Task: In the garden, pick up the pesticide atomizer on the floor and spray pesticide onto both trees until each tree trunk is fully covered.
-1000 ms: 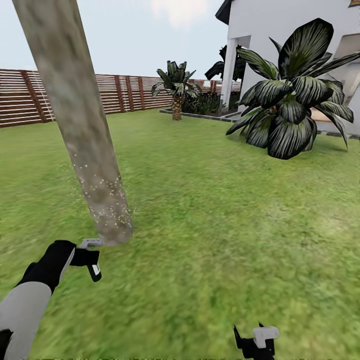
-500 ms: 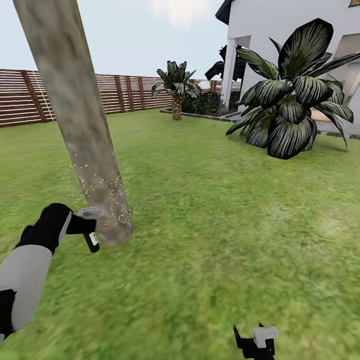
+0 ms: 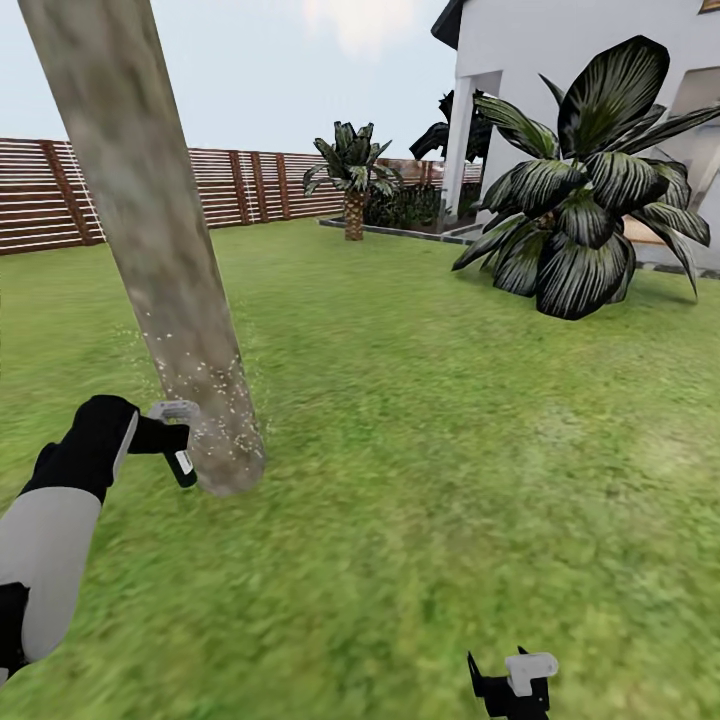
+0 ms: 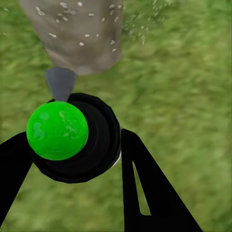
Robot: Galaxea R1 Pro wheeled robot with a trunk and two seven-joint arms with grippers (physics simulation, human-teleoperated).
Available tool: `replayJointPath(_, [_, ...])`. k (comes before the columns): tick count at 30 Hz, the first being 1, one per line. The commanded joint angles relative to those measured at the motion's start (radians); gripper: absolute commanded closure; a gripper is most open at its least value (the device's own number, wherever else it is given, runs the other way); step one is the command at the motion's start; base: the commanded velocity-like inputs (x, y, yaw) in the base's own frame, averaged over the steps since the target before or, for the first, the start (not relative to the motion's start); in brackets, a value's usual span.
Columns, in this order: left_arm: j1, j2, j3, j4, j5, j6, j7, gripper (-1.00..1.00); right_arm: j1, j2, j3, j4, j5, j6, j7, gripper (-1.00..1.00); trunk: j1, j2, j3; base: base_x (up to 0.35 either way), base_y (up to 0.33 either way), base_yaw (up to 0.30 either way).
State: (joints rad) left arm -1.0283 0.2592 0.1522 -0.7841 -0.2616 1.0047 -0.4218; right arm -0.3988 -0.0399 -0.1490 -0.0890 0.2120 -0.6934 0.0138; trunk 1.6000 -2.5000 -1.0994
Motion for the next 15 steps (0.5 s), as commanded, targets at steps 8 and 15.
replayJointPath(8, [-0.002, -0.011, 0.001, -0.001, 0.002, 0.0, 0.0, 1.0, 0.0, 0.0, 0.0, 0.0, 0.0, 0.0, 0.0, -1.0, 0.0, 0.0, 0.0, -0.297, 0.0, 0.0])
replayJointPath(15, [0.017, -0.005, -0.002, 0.002, 0.004, -0.011, -0.002, 1.0, 0.0, 0.0, 0.0, 0.0, 0.0, -0.001, 0.0, -1.0, 0.0, 0.0, 0.0, -0.335, 0.0, 0.0])
